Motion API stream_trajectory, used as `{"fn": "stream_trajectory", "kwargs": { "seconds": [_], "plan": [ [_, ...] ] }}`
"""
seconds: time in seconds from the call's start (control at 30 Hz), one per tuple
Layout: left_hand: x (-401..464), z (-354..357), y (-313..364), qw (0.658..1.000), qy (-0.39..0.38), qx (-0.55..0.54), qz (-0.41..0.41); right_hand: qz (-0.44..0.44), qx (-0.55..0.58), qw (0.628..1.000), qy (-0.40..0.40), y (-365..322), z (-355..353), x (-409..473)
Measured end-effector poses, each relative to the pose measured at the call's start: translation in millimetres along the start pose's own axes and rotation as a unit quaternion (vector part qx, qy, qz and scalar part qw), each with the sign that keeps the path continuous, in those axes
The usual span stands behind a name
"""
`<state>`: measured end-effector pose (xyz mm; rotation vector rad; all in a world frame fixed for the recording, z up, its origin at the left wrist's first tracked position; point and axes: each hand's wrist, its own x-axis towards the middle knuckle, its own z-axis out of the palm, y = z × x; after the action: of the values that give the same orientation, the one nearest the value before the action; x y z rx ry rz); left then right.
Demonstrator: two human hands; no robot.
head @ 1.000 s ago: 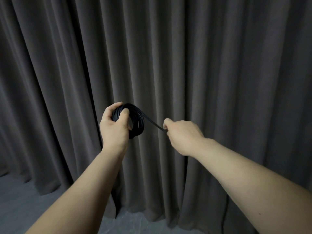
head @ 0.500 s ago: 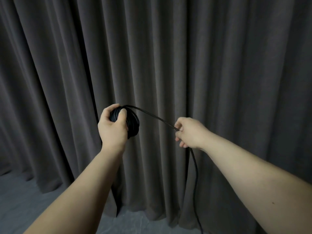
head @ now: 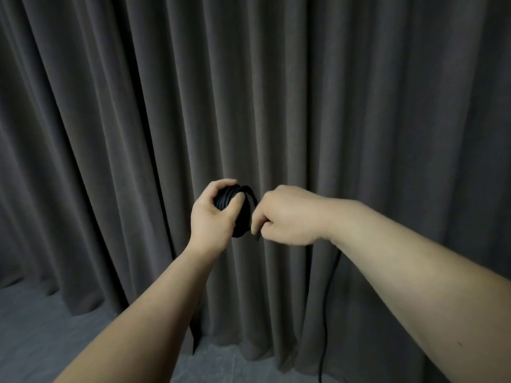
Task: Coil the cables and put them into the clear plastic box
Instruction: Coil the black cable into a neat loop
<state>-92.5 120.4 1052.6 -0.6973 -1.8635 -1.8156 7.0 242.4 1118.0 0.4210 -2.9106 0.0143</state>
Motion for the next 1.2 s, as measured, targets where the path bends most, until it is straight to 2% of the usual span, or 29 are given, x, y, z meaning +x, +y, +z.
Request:
{"fn": "stream_trajectory", "kwargs": {
  "seconds": [0.1, 0.2, 0.33, 0.43, 0.5, 0.6, 0.67, 0.73, 0.83, 0.9, 0.97, 1.0, 1.07, 1.13, 1.2],
  "plan": [
    [-2, 3, 7, 0.999, -0.026, -0.027, -0.012, 0.000, 0.088, 0.994, 0.065, 0, -4, 0],
    [-4, 6, 15, 0.996, -0.038, -0.076, -0.029, 0.009, 0.204, 0.972, 0.120, 9, -1, 1],
    [-7, 10, 14, 0.982, -0.079, -0.148, -0.083, -0.041, 0.289, 0.946, 0.140, 17, 0, 2],
    [-8, 15, 16, 0.969, -0.081, -0.211, -0.102, -0.068, 0.353, 0.918, 0.167, 18, 4, 3],
    [-8, 16, 20, 0.962, -0.077, -0.243, -0.101, -0.060, 0.386, 0.891, 0.232, 20, 11, 8],
    [-10, 18, 24, 0.967, -0.083, -0.221, -0.091, 0.008, 0.400, 0.856, 0.328, 26, 24, 16],
    [-12, 18, 24, 0.970, -0.096, -0.205, -0.087, 0.045, 0.424, 0.841, 0.334, 27, 29, 17],
    [-14, 18, 22, 0.970, -0.102, -0.202, -0.086, 0.083, 0.412, 0.847, 0.324, 28, 31, 17],
    [-13, 16, 19, 0.970, -0.077, -0.215, -0.084, 0.108, 0.447, 0.848, 0.262, 29, 28, 14],
    [-10, 11, 18, 0.969, -0.042, -0.229, -0.082, 0.086, 0.538, 0.820, 0.174, 39, 29, 7],
    [-6, 6, 15, 0.964, -0.014, -0.249, -0.090, 0.079, 0.615, 0.776, 0.115, 46, 30, -2],
    [-5, 4, 15, 0.962, -0.012, -0.256, -0.094, 0.080, 0.643, 0.753, 0.118, 48, 30, -4],
    [-6, 3, 15, 0.961, -0.028, -0.259, -0.091, 0.088, 0.671, 0.715, 0.173, 49, 31, -2],
    [-9, 6, 17, 0.962, -0.053, -0.255, -0.080, 0.108, 0.647, 0.715, 0.242, 46, 32, 4],
    [-11, 8, 18, 0.960, -0.077, -0.259, -0.072, 0.128, 0.595, 0.738, 0.291, 44, 34, 9]
  ]
}}
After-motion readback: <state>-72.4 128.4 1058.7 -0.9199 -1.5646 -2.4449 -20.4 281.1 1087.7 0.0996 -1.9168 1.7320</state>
